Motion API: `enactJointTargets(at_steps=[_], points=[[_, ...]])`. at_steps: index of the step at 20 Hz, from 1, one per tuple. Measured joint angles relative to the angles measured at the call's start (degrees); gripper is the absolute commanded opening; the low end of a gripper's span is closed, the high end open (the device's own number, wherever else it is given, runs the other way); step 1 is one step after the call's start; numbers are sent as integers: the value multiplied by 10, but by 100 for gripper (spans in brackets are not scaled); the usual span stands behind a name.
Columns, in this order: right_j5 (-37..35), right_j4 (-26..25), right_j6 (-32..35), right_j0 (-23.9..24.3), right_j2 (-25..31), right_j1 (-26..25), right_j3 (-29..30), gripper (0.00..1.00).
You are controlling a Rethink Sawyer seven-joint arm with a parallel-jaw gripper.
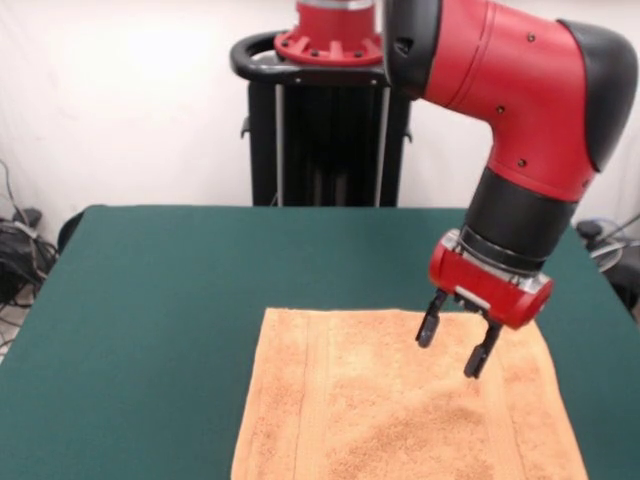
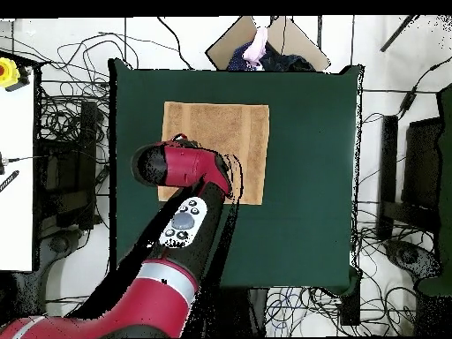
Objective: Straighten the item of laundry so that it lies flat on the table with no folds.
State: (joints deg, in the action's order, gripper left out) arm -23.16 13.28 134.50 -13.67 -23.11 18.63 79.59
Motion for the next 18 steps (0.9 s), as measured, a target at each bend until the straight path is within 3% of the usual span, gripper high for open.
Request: enactJointTargets(at_steps=[18], points=[[0,-47,0,11,0,-34,-6,100]])
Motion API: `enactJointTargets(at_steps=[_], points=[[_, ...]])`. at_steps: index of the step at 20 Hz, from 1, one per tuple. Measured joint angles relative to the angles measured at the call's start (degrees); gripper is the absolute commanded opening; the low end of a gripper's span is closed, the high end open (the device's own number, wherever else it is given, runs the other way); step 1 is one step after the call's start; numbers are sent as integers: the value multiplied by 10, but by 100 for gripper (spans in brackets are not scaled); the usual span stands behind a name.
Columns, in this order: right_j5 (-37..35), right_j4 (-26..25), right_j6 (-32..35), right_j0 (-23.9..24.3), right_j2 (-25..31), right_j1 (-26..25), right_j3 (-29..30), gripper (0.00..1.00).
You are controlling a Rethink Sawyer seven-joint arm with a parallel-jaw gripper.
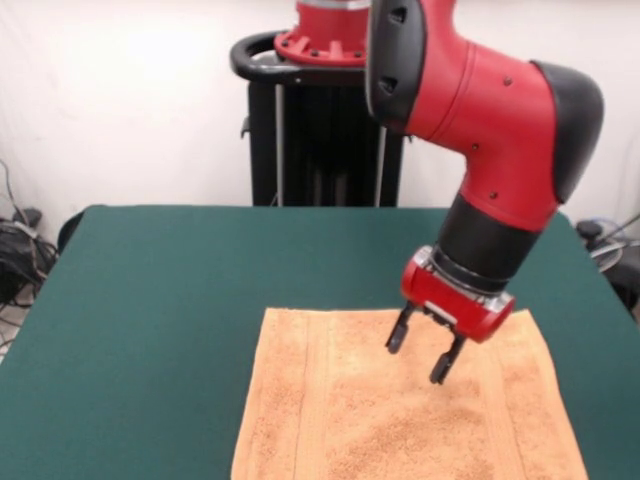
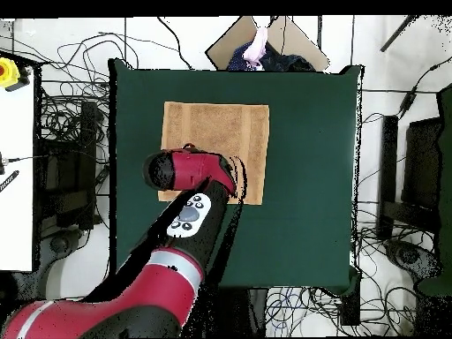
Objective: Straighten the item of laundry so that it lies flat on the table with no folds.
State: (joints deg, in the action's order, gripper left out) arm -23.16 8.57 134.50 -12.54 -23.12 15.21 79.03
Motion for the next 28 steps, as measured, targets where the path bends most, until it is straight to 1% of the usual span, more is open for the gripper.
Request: enactJointTargets(at_steps=[9,18,28], points=[[0,-29,0,34,0,-6,0,100],[0,-54,0,42,0,-10,0,100],[0,-61,0,41,0,-12,0,100]])
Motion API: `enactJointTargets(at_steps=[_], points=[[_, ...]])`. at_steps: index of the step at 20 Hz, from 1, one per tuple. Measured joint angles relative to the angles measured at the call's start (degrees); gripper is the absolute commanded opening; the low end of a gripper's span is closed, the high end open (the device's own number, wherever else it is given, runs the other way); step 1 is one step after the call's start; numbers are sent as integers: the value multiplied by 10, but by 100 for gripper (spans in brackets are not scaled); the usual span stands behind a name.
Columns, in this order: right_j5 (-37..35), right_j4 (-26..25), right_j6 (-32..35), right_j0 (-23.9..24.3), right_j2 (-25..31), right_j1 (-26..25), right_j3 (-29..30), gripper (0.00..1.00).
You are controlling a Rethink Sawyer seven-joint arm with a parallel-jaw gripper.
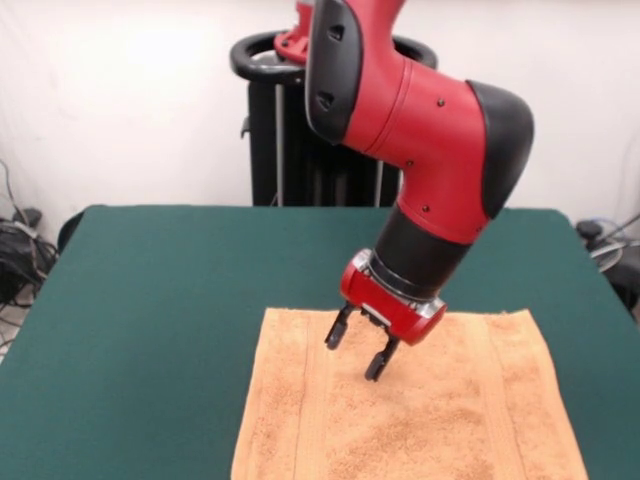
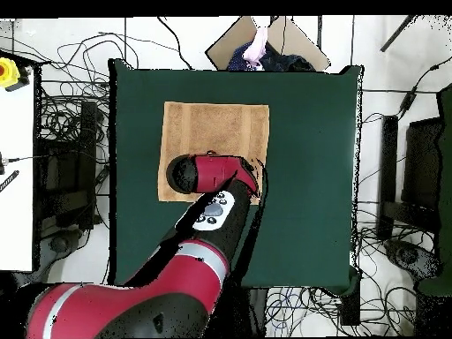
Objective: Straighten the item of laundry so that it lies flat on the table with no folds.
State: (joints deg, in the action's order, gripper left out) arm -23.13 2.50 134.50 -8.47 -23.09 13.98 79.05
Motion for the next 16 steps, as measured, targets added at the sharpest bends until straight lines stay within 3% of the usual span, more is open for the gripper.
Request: enactJointTargets(at_steps=[16], points=[[37,-9,0,-8,0,-23,16,100]])
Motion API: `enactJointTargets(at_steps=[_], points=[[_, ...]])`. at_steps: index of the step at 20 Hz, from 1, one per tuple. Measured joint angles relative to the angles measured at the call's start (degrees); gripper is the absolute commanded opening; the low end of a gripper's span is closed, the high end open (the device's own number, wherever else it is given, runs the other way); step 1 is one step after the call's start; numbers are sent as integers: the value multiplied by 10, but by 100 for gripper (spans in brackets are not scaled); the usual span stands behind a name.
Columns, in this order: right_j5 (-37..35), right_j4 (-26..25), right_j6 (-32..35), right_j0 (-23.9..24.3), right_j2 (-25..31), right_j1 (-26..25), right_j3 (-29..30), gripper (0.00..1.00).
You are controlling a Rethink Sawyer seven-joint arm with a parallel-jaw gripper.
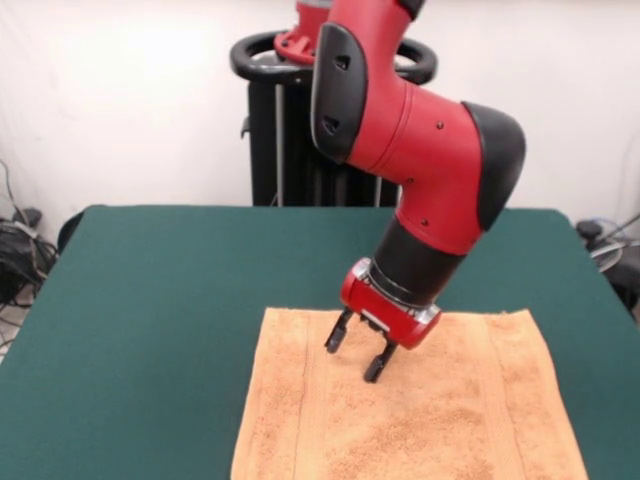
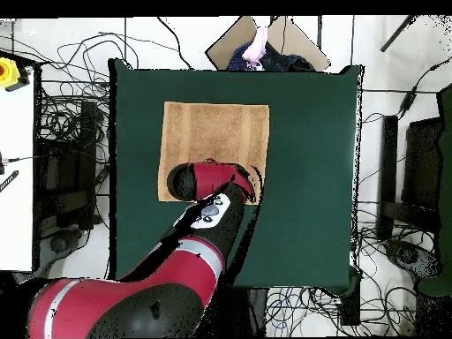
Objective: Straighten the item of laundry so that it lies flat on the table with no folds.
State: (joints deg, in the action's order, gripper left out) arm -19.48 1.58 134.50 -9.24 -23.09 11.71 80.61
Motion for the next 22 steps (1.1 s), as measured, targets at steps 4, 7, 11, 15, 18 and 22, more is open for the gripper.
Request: enactJointTargets(at_steps=[4,7,11,15,18,22], points=[[16,0,0,0,0,1,6,100],[24,-2,0,0,0,2,10,100],[34,-5,0,1,0,3,15,100],[45,-16,0,4,0,5,19,100],[47,-30,0,12,0,10,24,100],[47,-48,0,26,0,17,37,100]])
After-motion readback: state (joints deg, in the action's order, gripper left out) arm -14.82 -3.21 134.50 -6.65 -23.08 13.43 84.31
